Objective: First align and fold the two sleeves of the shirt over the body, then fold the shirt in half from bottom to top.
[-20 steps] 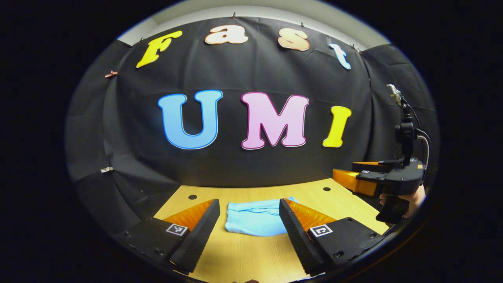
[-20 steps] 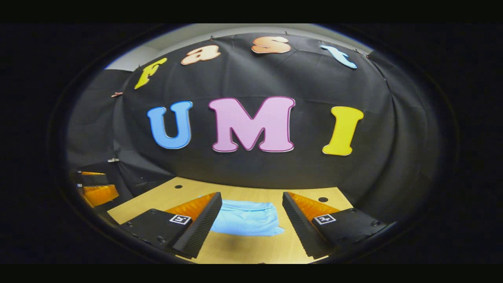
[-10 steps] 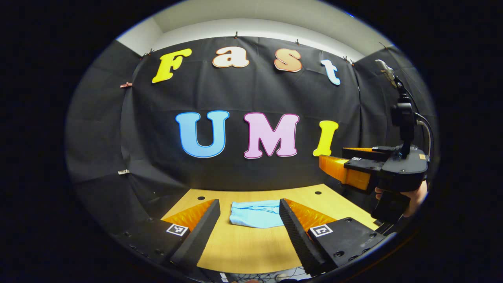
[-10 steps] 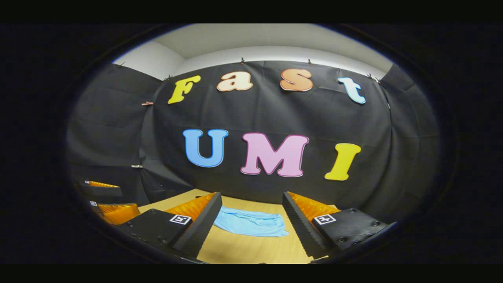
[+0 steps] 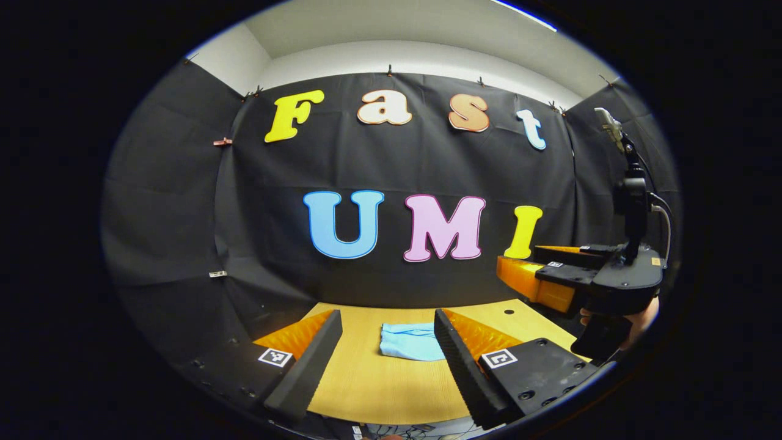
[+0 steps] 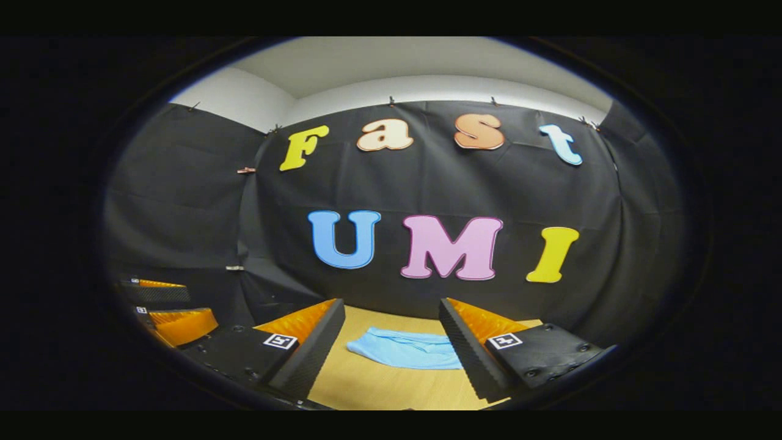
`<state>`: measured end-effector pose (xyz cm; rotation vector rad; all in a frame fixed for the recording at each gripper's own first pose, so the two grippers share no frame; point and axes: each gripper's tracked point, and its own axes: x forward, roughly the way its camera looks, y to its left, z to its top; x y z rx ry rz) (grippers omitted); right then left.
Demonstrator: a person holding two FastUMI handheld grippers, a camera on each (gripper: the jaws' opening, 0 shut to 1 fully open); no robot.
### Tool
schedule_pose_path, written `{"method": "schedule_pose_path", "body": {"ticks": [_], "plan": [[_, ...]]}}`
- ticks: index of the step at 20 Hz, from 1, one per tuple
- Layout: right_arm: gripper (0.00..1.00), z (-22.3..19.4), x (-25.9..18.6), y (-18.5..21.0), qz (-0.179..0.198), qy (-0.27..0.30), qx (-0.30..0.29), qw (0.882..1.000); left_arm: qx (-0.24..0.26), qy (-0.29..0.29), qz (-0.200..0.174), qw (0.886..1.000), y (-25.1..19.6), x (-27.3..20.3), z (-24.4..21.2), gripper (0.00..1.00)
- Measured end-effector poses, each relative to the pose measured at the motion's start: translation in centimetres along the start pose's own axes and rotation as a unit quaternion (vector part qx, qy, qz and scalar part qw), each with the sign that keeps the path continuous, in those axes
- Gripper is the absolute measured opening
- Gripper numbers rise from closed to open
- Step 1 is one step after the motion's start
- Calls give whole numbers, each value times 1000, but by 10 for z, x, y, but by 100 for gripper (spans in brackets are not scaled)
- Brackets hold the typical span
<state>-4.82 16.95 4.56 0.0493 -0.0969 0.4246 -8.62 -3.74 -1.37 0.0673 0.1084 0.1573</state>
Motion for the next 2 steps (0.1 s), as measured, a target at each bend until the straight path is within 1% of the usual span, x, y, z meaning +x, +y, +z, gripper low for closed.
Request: {"method": "schedule_pose_path", "body": {"ticks": [1,2], "plan": [[95,3,2,5,2,-4,0,1000,1,-2,4,1000,5,-1,1,96],[97,5,3,10,6,-7,2,1000,2,-4,9,1000,11,-3,4,96]]}}
